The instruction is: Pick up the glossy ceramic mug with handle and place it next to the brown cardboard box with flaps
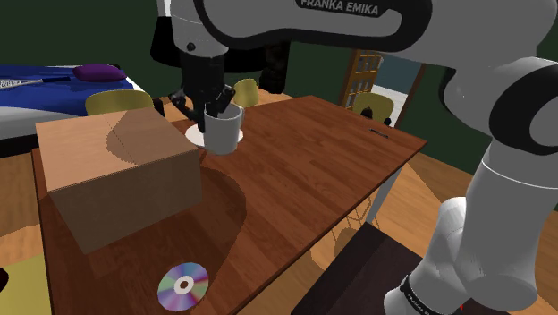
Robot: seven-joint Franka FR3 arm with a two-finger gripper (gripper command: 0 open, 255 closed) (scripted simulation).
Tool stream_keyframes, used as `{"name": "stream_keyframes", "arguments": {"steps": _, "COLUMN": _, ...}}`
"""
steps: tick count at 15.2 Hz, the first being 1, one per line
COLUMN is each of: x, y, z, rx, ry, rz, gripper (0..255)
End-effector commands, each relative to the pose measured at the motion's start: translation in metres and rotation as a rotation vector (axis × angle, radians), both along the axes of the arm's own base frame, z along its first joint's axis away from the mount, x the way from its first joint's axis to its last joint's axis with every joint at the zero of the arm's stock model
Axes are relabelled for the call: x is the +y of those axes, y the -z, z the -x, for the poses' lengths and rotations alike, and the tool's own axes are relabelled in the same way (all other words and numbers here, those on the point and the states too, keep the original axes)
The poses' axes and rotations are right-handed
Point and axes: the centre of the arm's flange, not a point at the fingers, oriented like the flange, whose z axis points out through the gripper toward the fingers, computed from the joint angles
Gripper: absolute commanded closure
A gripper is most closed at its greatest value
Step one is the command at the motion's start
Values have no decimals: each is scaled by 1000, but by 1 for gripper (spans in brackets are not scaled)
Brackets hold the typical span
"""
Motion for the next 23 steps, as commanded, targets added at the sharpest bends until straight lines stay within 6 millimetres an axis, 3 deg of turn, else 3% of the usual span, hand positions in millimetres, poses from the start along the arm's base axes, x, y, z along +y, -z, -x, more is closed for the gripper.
{"name": "stream_keyframes", "arguments": {"steps": 1, "x": 1, "y": 10, "z": 0, "rx": -1, "ry": 0, "rz": 0, "gripper": 255}}
{"name": "stream_keyframes", "arguments": {"steps": 23, "x": 1, "y": 126, "z": 0, "rx": -1, "ry": 0, "rz": 0, "gripper": 255}}
